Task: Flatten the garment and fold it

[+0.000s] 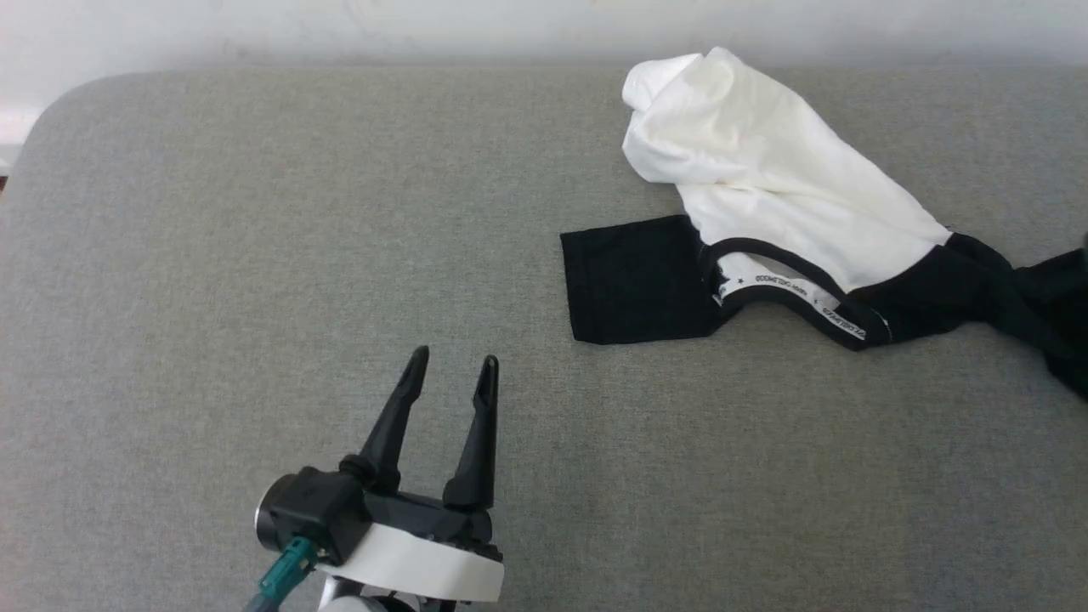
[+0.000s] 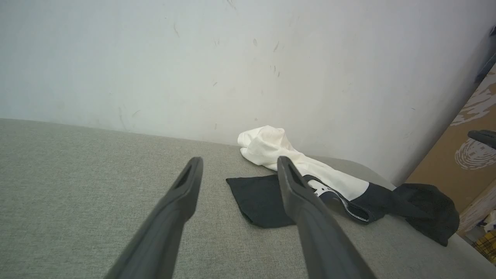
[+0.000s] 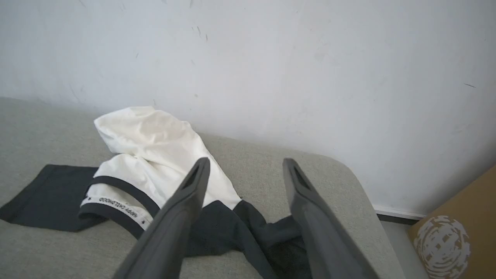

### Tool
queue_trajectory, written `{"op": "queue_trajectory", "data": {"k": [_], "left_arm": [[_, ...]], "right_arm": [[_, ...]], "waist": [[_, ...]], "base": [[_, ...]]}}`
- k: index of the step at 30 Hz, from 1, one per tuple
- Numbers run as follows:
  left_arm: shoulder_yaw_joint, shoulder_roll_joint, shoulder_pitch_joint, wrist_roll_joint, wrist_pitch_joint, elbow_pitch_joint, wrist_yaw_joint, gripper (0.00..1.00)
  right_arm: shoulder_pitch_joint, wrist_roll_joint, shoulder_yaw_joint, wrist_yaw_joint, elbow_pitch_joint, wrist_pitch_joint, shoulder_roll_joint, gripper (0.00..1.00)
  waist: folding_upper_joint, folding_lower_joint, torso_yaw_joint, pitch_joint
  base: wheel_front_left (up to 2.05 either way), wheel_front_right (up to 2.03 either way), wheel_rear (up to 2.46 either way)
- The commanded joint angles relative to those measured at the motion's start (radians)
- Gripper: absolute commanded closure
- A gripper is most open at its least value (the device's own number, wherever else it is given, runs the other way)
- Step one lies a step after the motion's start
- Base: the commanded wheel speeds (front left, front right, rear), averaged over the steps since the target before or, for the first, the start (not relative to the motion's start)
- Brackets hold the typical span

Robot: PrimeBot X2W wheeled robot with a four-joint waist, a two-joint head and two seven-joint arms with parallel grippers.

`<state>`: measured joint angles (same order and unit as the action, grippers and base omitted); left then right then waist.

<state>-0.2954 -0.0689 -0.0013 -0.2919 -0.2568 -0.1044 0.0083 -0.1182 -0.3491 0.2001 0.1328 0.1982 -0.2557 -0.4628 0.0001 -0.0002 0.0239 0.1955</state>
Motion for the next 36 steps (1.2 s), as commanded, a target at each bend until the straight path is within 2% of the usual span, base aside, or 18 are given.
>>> {"op": "queue_trajectory", "data": {"k": [1,4,5,9,12,16,21,25,28,31,36], "left_arm": [[0.009,-0.005,0.012,-0.007,-0.005,-0.016,-0.004,0.0],[0.014,-0.003,0.026,-0.011,-0.005,-0.033,-0.002,0.0],[0.014,-0.003,0.026,-0.011,-0.005,-0.033,-0.002,0.0],[0.019,-0.005,0.045,-0.005,-0.005,-0.041,0.01,0.0],[0.019,-0.016,0.03,0.011,0.012,-0.047,0.018,0.0],[-0.004,-0.045,-0.061,0.049,0.098,-0.044,0.008,0.0],[-0.073,-0.071,-0.264,0.089,0.321,0.027,-0.05,0.0],[-0.146,-0.07,-0.444,0.108,0.494,0.133,-0.099,0.0],[-0.209,-0.061,-0.562,0.121,0.585,0.223,-0.12,0.0],[-0.27,-0.054,-0.655,0.119,0.652,0.328,-0.131,0.0],[-0.37,-0.074,-0.766,0.118,0.785,0.496,-0.138,0.0]], "right_arm": [[0.043,0.013,0.015,-0.002,0.033,0.05,0.072,0.0],[0.114,0.072,0.044,-0.002,0.074,0.153,0.175,0.0],[0.114,0.072,0.044,-0.002,0.074,0.153,0.175,0.0],[0.201,0.132,0.068,-0.002,0.112,0.26,0.339,0.0],[0.237,0.155,0.055,-0.002,0.117,0.297,0.387,0.0],[0.231,0.167,0.039,-0.002,0.121,0.314,0.405,0.0],[0.188,0.179,0.044,-0.002,0.13,0.317,0.409,0.0],[0.164,0.171,0.035,-0.002,0.126,0.313,0.41,0.0],[0.154,0.162,0.023,-0.002,0.116,0.312,0.411,0.0],[0.139,0.154,0.007,-0.002,0.105,0.313,0.411,0.0],[0.114,0.146,-0.01,-0.002,0.097,0.316,0.402,0.0]], "waist": [[-0.0001,0.0002,-0.009,-0.007],[-0.0001,0.0002,-0.012,-0.008],[-0.0001,0.0002,-0.012,-0.008],[-0.0001,0.0002,-0.025,-0.002],[-0.0001,0.0002,-0.043,0.009],[-0.0001,0.0002,-0.065,0.033],[-0.0001,0.0002,-0.074,0.078],[-0.0001,0.0002,-0.074,0.119],[-0.0001,0.0002,-0.076,0.153],[-0.0001,0.0002,-0.085,0.184],[-0.0001,0.0002,-0.105,0.225]], "base": [[0.0,0.0,0.0],[0.0,0.0,0.0],[0.0,0.0,0.0],[0.0,0.0,0.0],[0.0,0.0,0.0],[0.0,0.0,0.0],[0.0,0.0,0.0],[0.0,0.0,0.0],[0.0,0.0,0.0],[0.0,0.0,0.0],[0.0,0.0,0.0]]}}
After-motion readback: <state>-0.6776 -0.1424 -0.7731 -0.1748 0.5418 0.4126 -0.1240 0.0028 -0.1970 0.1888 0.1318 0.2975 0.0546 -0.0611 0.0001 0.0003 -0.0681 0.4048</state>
